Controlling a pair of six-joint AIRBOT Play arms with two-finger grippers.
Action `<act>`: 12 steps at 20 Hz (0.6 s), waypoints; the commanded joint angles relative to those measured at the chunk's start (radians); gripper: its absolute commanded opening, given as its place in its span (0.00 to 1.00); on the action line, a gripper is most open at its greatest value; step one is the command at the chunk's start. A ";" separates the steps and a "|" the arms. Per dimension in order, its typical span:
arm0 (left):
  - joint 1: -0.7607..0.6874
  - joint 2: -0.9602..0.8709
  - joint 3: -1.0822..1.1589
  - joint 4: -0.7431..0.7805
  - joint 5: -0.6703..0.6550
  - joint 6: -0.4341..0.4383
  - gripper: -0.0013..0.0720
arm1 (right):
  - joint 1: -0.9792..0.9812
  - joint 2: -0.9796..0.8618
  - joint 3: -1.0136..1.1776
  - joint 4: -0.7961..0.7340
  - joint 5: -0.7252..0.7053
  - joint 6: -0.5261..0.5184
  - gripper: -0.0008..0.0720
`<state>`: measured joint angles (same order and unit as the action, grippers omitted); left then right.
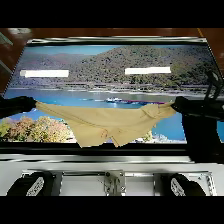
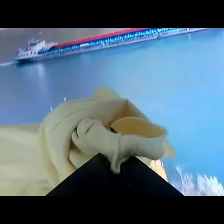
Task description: Fold the shirts.
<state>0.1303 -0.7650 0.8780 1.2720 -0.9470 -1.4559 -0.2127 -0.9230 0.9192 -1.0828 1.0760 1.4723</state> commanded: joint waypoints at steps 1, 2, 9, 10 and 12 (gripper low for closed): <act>0.000 -0.037 -0.111 -0.114 0.111 -0.007 0.07 | 0.048 -0.176 -0.055 0.060 -0.327 0.043 0.10; 0.000 -0.055 -0.118 -0.135 0.114 -0.008 0.07 | 0.048 -0.240 -0.055 0.113 -0.364 0.047 0.10; -0.064 -0.122 -0.126 -0.166 0.139 -0.004 0.07 | -0.021 -0.355 -0.032 0.233 -0.107 -0.106 0.81; -0.066 -0.122 -0.126 -0.166 0.139 -0.004 0.07 | -0.056 -0.334 -0.018 0.202 -0.006 -0.113 0.81; -0.074 -0.122 -0.126 -0.166 0.139 -0.004 0.07 | -0.113 -0.294 -0.021 0.146 0.174 -0.112 0.81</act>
<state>0.0711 -0.8818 0.7551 1.1141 -0.8127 -1.4624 -0.2615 -1.2449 0.8906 -0.8867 1.0000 1.4048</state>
